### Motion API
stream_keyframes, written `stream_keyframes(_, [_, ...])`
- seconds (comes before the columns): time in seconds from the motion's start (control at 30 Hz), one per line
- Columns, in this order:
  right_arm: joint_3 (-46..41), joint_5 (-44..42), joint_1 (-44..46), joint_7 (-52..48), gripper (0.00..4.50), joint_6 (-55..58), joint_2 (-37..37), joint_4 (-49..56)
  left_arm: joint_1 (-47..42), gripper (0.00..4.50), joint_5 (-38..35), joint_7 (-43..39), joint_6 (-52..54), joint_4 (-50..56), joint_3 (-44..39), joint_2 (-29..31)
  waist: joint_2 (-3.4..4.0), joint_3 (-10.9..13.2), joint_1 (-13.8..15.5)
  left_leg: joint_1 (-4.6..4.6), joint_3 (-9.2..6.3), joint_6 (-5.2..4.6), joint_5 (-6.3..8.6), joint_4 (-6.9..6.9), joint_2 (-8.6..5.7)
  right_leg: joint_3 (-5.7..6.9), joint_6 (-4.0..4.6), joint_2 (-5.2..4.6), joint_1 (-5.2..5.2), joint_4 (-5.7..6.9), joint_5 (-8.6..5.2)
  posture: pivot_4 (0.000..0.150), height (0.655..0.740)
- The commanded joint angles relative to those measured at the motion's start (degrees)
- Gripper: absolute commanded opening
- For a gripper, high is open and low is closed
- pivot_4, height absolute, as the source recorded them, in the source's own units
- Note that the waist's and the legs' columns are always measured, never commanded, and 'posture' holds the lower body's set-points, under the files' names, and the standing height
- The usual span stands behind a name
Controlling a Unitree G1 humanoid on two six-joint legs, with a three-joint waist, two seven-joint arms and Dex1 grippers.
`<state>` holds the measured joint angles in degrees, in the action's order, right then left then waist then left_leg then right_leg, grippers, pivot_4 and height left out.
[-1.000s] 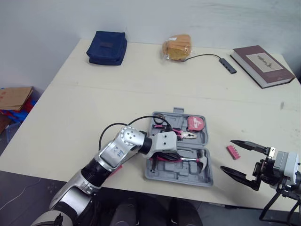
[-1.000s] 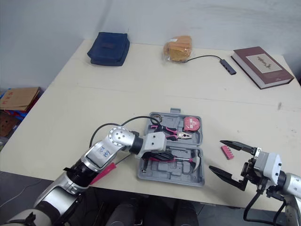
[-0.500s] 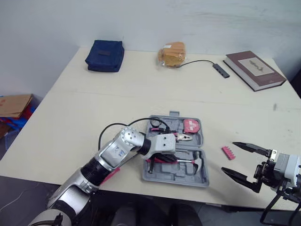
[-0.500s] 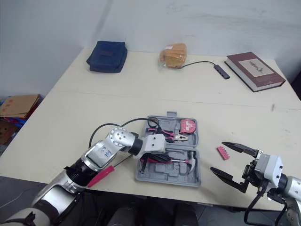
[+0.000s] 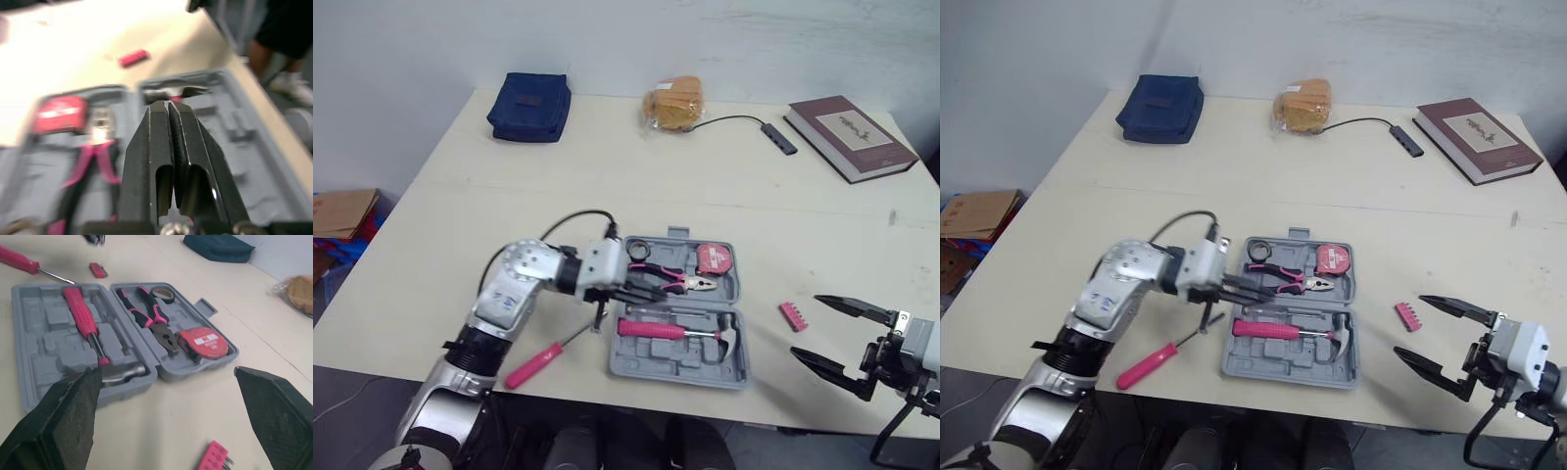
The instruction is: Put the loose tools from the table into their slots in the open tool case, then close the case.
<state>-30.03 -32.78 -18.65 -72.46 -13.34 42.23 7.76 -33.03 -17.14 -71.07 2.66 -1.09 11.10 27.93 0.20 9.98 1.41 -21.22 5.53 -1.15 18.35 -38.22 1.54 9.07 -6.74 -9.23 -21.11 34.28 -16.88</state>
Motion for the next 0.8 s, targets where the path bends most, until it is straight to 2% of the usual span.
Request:
stream_keyframes(0.03, [-4.1,-1.0,0.0,-1.5,4.5,-2.5,1.2,-2.3,3.2,0.05,-3.4,-1.1,-1.7,-0.2,-6.6,4.0,-0.01,0.0,-0.2,0.01,0.01,0.0,0.0,0.01,0.0,-0.01,0.0,0.0,0.0,0.0,0.0,0.15,0.74])
stream_keyframes(0.1, [-6.1,-1.1,0.2,-2.8,4.5,-4.6,1.7,-5.1,6.5,0.05,-5.2,-0.8,-0.9,-0.4,-11.1,7.2,-0.01,0.1,-0.3,0.02,0.04,0.0,0.0,0.06,0.01,-0.03,0.0,0.01,-0.04,0.0,0.0,0.15,0.74])
stream_keyframes(0.13, [-7.0,-1.0,0.2,-3.4,4.5,-5.4,2.0,-6.6,7.9,0.55,-5.6,-0.1,-1.6,-1.2,-13.4,8.3,-0.02,0.1,-0.2,0.01,0.06,0.0,0.0,0.08,0.03,-0.04,0.0,0.02,-0.08,0.0,0.0,0.15,0.74])
stream_keyframes(0.2, [-8.9,-0.7,0.3,-4.4,4.5,-7.1,2.8,-10.2,10.7,1.08,-5.4,1.4,-2.6,-3.0,-17.2,10.5,-0.03,0.3,-0.1,-0.01,0.06,0.0,0.0,0.1,0.03,-0.04,0.0,0.02,-0.12,0.01,0.0,0.15,0.74])
stream_keyframes(0.3, [-11.5,-0.1,1.0,-4.5,4.5,-10.2,3.5,-16.3,14.4,2.51,-5.0,4.0,-4.8,-7.3,-23.7,13.5,-0.12,0.4,-0.1,-0.01,0.07,0.0,0.0,0.1,0.02,-0.05,0.0,-0.01,-0.13,0.02,0.0,0.15,0.74])
stream_keyframes(0.4, [-14.7,0.7,0.7,-3.2,4.5,-12.9,3.4,-24.8,18.7,3.83,-4.0,8.2,-8.7,-16.9,-33.2,18.5,-0.17,0.5,-0.2,-0.02,0.08,0.0,0.02,0.13,0.04,-0.06,0.0,-0.03,-0.2,0.04,0.0,0.15,0.74])
stream_keyframes(0.43, [-15.3,0.8,0.5,-3.1,4.5,-13.5,3.4,-26.6,19.7,4.41,-3.8,8.7,-9.9,-19.2,-34.7,19.7,-0.19,0.5,-0.2,-0.03,0.09,0.02,0.02,0.19,0.05,-0.06,0.03,-0.03,-0.26,0.05,-0.02,0.15,0.74])
stream_keyframes(0.57, [-18.1,1.7,0.1,-1.3,4.5,-17.3,4.2,-35.0,24.0,4.41,-4.3,9.7,-14.2,-29.4,-40.9,23.1,-0.11,0.5,-0.4,-0.02,0.28,0.05,0.08,0.29,0.06,-0.09,0.06,-0.08,-0.37,0.06,-0.05,0.15,0.74])
stream_keyframes(0.7, [-21.0,1.8,-1.1,0.9,4.5,-19.7,5.4,-45.5,27.0,4.41,-2.9,14.9,-20.7,-39.8,-45.9,25.3,-0.1,0.5,-0.4,0.01,0.38,-0.03,0.16,0.28,0.02,-0.18,0.01,-0.25,-0.41,0.07,-0.02,0.15,0.74])
stream_keyframes(0.8, [-21.6,2.2,-1.8,1.9,4.5,-22.0,6.0,-50.3,28.1,4.41,-3.3,16.5,-22.4,-43.9,-47.6,26.1,-0.1,0.5,-0.4,0.03,0.36,0.0,0.42,0.28,0.13,-0.21,0.03,-0.35,-0.43,0.07,-0.03,0.15,0.74])
